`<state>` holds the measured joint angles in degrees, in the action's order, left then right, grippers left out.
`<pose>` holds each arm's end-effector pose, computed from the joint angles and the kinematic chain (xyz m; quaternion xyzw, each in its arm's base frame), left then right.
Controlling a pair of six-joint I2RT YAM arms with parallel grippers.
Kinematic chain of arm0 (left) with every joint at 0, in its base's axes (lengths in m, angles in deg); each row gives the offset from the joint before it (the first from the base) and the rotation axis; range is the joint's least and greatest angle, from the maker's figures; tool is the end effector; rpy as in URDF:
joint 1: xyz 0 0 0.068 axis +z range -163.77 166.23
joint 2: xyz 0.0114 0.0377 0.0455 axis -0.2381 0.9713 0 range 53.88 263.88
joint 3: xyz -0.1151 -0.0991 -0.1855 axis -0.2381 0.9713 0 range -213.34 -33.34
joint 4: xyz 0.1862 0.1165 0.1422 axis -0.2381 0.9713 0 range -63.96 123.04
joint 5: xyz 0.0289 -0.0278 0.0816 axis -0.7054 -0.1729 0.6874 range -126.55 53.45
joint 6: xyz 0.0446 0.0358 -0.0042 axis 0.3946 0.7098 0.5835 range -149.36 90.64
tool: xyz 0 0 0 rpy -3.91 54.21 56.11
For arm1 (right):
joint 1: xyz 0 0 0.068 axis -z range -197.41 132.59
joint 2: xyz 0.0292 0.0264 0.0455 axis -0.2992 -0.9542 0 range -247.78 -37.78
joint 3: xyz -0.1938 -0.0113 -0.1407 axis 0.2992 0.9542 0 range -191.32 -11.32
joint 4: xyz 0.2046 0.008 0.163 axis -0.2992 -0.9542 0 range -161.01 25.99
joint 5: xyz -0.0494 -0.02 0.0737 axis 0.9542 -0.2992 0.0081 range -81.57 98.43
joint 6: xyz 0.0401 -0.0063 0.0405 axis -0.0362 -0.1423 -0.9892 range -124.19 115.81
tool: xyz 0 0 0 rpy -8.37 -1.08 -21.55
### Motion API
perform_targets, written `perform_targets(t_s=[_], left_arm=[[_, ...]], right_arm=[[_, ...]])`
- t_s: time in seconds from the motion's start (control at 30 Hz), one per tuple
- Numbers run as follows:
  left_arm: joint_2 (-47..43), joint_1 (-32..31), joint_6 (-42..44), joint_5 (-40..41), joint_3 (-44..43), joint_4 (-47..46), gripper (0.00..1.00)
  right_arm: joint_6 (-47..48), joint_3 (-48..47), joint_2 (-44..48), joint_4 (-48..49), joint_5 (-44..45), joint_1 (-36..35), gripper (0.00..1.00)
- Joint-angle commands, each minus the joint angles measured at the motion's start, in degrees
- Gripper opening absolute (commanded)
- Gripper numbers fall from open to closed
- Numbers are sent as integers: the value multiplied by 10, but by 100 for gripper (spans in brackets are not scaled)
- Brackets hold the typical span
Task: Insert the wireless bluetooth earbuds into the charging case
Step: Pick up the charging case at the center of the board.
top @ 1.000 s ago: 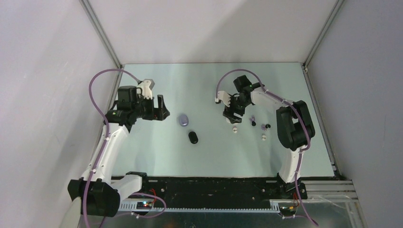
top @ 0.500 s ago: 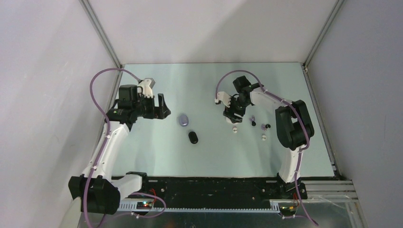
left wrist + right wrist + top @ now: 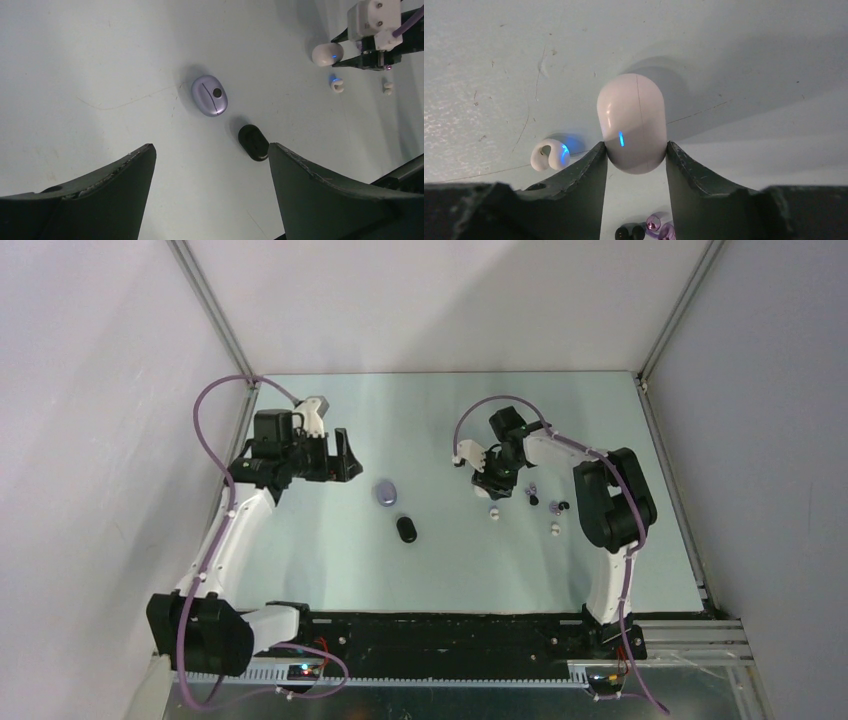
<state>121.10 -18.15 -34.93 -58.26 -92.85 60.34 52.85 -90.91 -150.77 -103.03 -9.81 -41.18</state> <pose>0.2632 -0.0352 0.2770 0.0672 0.8980 -0.2061 0.3829 0.3440 0.1656 0.1327 -0.6509 0.7274 0.1069 0.1894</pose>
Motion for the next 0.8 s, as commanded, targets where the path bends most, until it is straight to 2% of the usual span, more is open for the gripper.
perform_targets(t_s=[0.0, 0.13, 0.33, 0.43, 0.53, 0.63, 0.77], left_arm=[[17, -20, -13, -21, -39, -32, 89], [38, -52, 31, -22, -71, -47, 87], [46, -74, 5, -117, -117, -171, 86], [52, -90, -22, -149, -145, -231, 86], [61, -99, -94, -221, -156, -299, 83], [72, -111, -132, -273, -160, -382, 81], [89, -132, -101, -307, -193, -353, 80]], right_arm=[[4, 10, 22, 33, 8, -3, 43], [-21, 11, 132, 66, -21, -10, 38], [-66, 28, 282, 198, -13, -60, 36], [-81, 37, 315, 249, 4, -96, 36], [-104, 39, 334, 307, 28, -118, 37], [-130, 39, 348, 348, 36, -136, 36], [-131, 39, 359, 383, 52, -154, 36]])
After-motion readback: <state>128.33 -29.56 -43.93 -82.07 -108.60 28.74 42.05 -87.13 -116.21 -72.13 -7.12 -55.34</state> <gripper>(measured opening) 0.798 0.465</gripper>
